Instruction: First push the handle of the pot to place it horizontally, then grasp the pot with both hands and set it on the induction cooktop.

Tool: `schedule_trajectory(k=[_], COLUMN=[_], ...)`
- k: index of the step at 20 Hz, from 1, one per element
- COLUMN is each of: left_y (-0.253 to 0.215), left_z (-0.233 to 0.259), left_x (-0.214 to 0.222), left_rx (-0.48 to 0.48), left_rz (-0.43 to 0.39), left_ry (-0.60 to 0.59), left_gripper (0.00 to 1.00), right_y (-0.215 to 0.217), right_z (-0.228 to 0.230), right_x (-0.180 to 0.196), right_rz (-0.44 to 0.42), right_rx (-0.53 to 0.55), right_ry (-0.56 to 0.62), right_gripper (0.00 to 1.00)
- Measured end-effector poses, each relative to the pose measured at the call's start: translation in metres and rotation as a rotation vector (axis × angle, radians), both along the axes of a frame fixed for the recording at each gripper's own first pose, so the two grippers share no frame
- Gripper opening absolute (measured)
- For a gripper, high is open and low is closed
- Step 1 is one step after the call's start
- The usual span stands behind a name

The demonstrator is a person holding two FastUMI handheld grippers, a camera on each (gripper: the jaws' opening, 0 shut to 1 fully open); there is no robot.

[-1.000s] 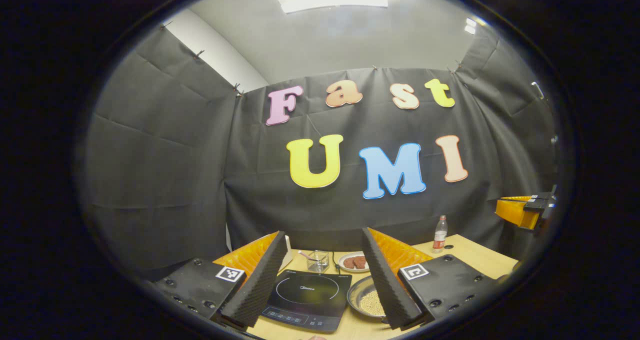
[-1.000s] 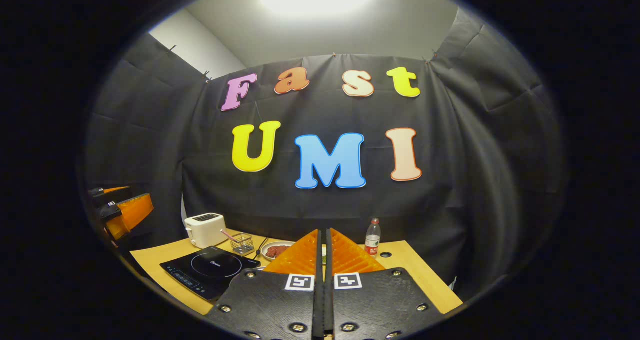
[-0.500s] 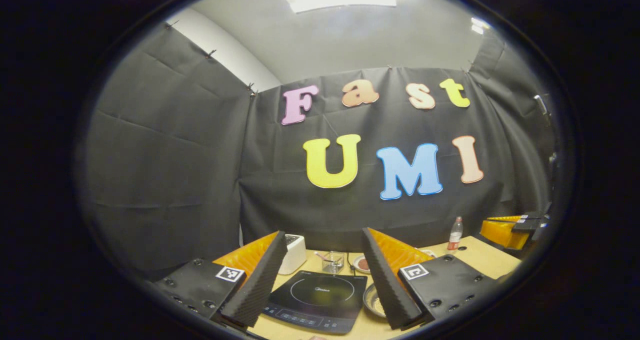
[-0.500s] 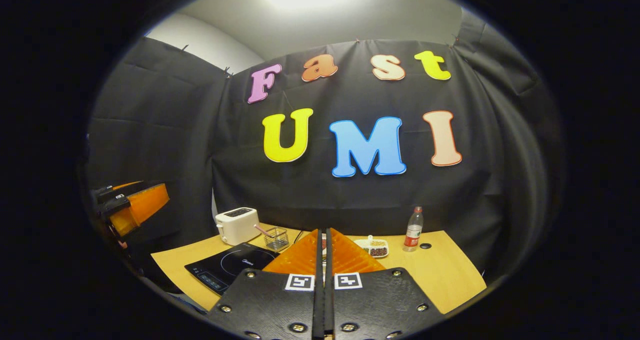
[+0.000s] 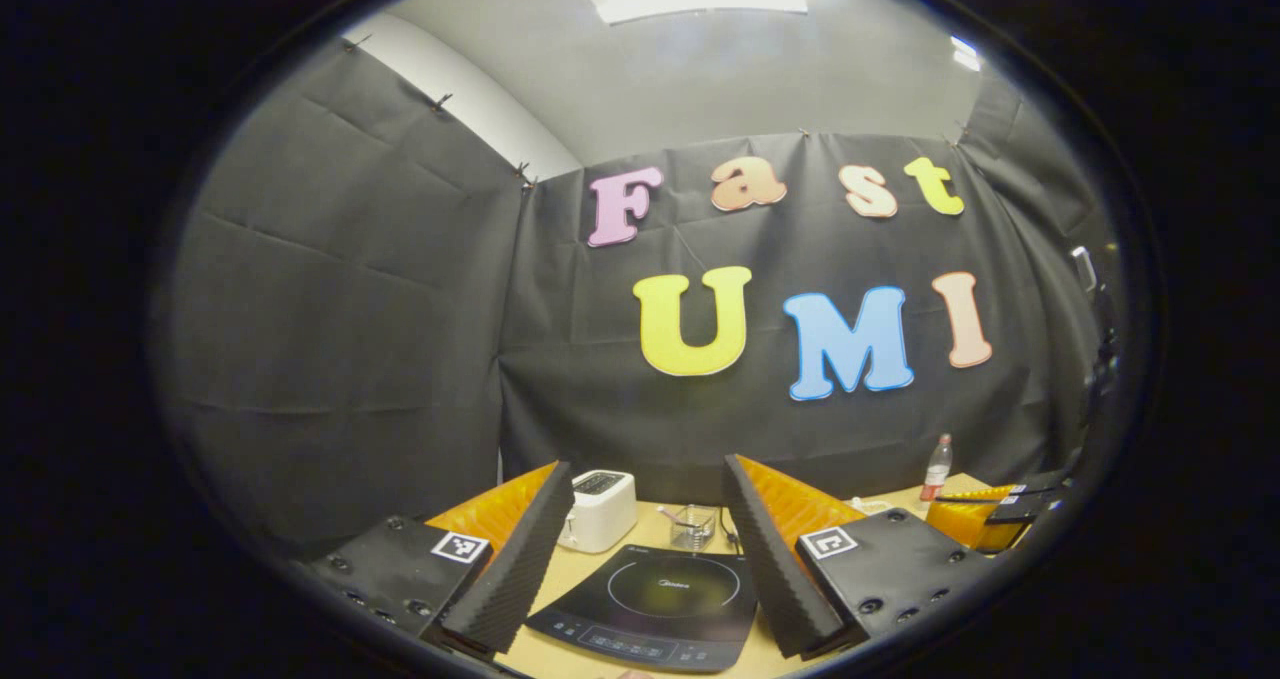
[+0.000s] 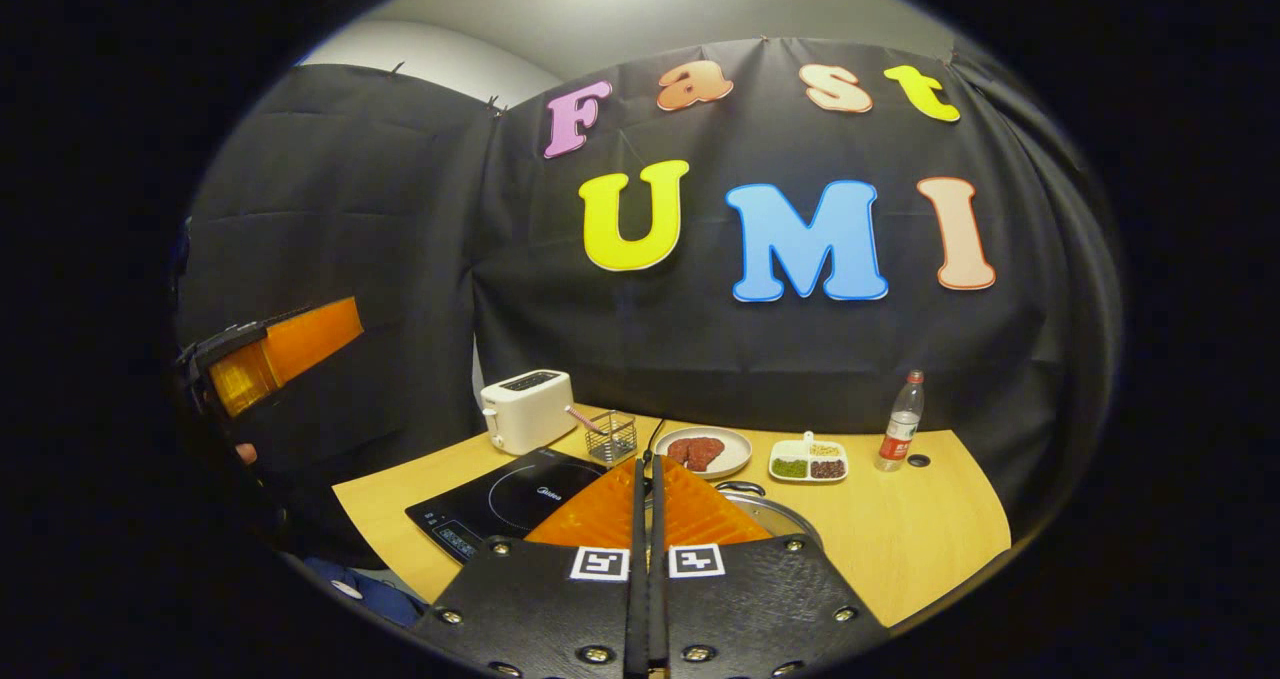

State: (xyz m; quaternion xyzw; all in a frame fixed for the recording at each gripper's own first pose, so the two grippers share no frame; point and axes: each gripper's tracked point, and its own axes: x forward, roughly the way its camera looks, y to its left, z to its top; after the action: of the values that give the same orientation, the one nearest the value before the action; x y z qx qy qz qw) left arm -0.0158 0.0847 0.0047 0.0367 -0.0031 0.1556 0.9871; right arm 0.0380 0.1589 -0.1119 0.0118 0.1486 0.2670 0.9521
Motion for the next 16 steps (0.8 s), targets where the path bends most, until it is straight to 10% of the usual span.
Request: schedule_trajectory(k=[16], left_y=[0.055], left_z=[-0.018], left_x=[0.007], left_rx=[-0.003], left_rz=[0.07], left_ry=[0.029], left_gripper=[0.97], right_y=[0.065], right_z=[-0.105], right_x=[-0.028], right_rz=[0.186], right_rx=[-0.109], right_ry=[0.257], right_gripper=[0.01])
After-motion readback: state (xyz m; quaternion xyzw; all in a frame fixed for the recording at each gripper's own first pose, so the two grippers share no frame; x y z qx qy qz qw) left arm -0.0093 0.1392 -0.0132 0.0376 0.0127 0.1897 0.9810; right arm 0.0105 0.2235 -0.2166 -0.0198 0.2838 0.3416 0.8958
